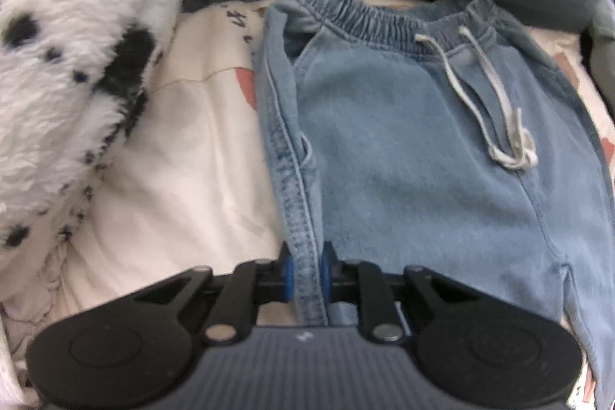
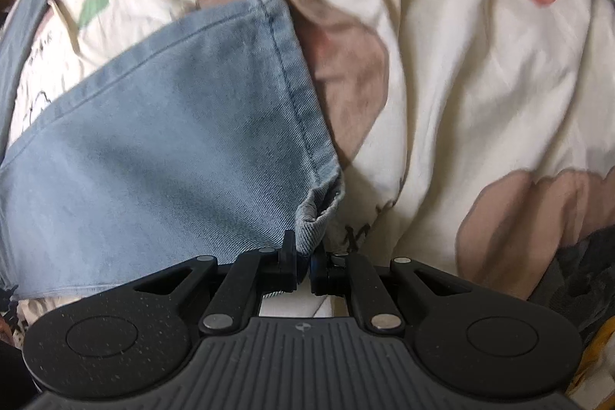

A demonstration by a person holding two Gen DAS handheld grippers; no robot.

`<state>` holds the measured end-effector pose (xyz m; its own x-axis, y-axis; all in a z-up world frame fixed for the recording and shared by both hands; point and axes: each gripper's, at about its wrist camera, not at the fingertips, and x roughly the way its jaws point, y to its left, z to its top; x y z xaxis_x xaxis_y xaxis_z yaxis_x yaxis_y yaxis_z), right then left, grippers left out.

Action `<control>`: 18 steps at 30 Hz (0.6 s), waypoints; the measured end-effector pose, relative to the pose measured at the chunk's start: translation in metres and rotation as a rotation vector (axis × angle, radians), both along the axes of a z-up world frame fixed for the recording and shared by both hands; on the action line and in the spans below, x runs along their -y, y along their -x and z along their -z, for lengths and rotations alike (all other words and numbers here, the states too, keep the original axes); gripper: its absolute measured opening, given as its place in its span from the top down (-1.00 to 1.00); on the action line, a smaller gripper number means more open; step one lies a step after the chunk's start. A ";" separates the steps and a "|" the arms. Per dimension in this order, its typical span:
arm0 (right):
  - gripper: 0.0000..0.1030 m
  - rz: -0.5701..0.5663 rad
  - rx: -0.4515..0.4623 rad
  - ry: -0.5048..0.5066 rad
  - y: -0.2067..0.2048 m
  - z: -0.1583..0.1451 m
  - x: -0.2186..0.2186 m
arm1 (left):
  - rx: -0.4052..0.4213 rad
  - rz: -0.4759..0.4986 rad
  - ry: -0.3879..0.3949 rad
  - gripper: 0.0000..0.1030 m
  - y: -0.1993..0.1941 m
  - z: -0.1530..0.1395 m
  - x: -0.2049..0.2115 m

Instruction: Fold clothes

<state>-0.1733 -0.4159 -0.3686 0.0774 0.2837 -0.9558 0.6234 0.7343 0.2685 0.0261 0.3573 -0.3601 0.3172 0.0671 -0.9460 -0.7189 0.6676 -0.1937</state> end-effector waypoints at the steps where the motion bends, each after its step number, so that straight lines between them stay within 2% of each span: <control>1: 0.89 0.005 0.009 -0.010 -0.002 0.001 0.002 | -0.019 0.003 0.010 0.71 -0.003 0.001 0.001; 3: 0.83 0.019 0.038 -0.026 -0.007 -0.001 0.008 | -0.048 0.026 0.021 0.69 -0.007 0.002 0.006; 4: 0.72 0.029 0.059 -0.033 -0.011 -0.004 0.011 | -0.056 0.041 0.026 0.57 -0.008 0.002 0.010; 5: 0.44 0.023 0.085 -0.017 -0.015 -0.009 0.014 | -0.057 0.056 0.032 0.50 -0.008 0.002 0.014; 7: 0.11 0.008 0.148 0.021 -0.024 -0.017 0.020 | -0.059 0.080 0.032 0.49 -0.005 0.002 0.022; 8: 0.02 0.000 0.185 0.042 -0.028 -0.022 0.023 | -0.061 0.090 0.031 0.49 -0.003 0.003 0.026; 12: 0.01 0.009 0.271 0.075 -0.045 -0.027 0.041 | -0.062 0.110 0.046 0.48 0.007 0.005 0.037; 18: 0.01 -0.026 0.320 0.131 -0.069 -0.010 0.048 | -0.087 0.126 0.048 0.48 0.015 0.003 0.051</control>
